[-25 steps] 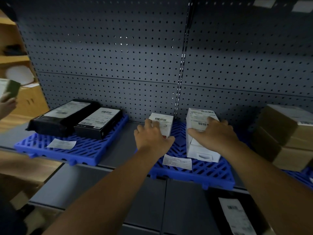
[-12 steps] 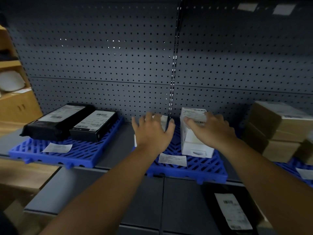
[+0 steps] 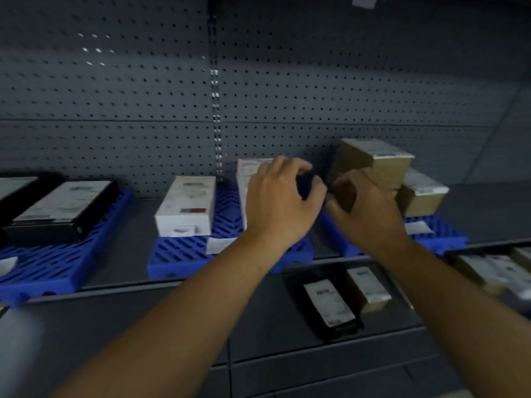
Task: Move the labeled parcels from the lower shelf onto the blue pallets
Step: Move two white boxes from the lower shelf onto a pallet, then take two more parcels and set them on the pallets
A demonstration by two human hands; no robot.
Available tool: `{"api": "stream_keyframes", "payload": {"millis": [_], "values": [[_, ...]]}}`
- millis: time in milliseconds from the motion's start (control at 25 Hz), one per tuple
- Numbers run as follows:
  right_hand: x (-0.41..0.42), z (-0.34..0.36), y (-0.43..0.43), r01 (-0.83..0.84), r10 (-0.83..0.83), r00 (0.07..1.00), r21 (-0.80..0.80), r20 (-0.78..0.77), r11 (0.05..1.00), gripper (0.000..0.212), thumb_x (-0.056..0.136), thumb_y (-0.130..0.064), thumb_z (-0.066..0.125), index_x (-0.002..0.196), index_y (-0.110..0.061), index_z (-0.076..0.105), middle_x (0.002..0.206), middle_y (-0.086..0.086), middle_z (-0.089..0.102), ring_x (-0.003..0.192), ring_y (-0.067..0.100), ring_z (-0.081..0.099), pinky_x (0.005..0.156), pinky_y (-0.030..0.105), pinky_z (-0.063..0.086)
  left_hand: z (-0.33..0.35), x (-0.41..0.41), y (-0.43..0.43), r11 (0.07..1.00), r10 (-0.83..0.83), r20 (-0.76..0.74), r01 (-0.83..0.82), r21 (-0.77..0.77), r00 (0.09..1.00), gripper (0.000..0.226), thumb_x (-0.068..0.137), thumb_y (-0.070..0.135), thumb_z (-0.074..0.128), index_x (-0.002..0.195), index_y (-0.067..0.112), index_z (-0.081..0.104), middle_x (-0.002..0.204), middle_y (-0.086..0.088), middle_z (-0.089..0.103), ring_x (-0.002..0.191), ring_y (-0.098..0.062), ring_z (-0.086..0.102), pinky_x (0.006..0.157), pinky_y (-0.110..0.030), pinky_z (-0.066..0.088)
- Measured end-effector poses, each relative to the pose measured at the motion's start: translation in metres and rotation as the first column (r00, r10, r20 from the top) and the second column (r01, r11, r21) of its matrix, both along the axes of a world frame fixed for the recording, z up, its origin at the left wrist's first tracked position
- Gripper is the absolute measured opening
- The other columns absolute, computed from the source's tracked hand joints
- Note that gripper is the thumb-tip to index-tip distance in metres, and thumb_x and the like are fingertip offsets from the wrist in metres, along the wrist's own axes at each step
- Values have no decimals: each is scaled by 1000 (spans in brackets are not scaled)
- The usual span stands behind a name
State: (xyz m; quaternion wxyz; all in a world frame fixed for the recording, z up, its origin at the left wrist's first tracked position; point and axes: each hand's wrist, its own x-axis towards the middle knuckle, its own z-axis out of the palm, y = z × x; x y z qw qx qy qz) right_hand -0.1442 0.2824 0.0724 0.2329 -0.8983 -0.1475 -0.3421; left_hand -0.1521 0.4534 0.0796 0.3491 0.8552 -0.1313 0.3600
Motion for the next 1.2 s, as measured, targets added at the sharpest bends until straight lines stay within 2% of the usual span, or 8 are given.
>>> {"api": "stream_keyframes", "payload": {"millis": [160,320,480,640,840,1000,1200], "values": [[-31,-24,-74,147,-146,989,25,-16,989,19,85,-25,73,97,-13,64,94,0,58,91,23,56,79,46,50,-17,-11,-67,984,-175,-36,176,29,984,32,93,43,57,115,23,69,111,5,65,103,-20,57,89,-39,48],[-60,-43,-154,334,-333,940,10,-68,942,18,84,-23,73,94,-13,62,92,0,52,90,29,56,80,50,49,-40,-21,-134,953,-284,-93,291,82,954,26,94,43,60,113,25,67,111,9,63,106,-14,55,87,-29,44],[-76,-56,-222,406,-402,911,35,-89,913,17,81,-23,74,89,-13,63,93,6,59,89,30,57,77,48,51,-64,-24,-205,906,-363,-144,385,179,921,26,94,40,62,113,22,66,110,5,62,108,-17,55,89,-34,46],[-80,-75,-290,406,-398,907,35,-137,913,17,79,-20,76,88,-10,66,91,8,62,86,30,59,78,47,51,-94,-21,-274,884,-342,-258,402,237,904,31,96,45,58,119,25,62,118,6,60,114,-17,53,92,-33,45],[-71,-105,-356,366,-356,904,-2,-237,931,26,79,-22,78,98,-5,69,95,11,64,90,30,60,79,46,52,-132,-14,-331,898,-262,-378,368,242,888,37,94,49,58,122,25,63,120,5,59,115,-17,54,94,-35,48],[-53,-128,-364,304,-279,904,27,-324,952,31,80,-26,78,104,-9,67,103,8,62,96,29,59,82,48,52,-152,-6,-333,912,-179,-453,321,257,873,42,91,52,56,124,26,63,122,5,59,117,-17,55,98,-35,48],[-22,-156,-342,269,-242,890,18,-387,963,32,82,-34,75,106,-15,65,105,4,59,99,27,56,85,44,49,-169,22,-300,926,-67,-471,232,299,879,39,92,50,58,124,29,62,121,9,60,113,-15,56,92,-31,45]]}}
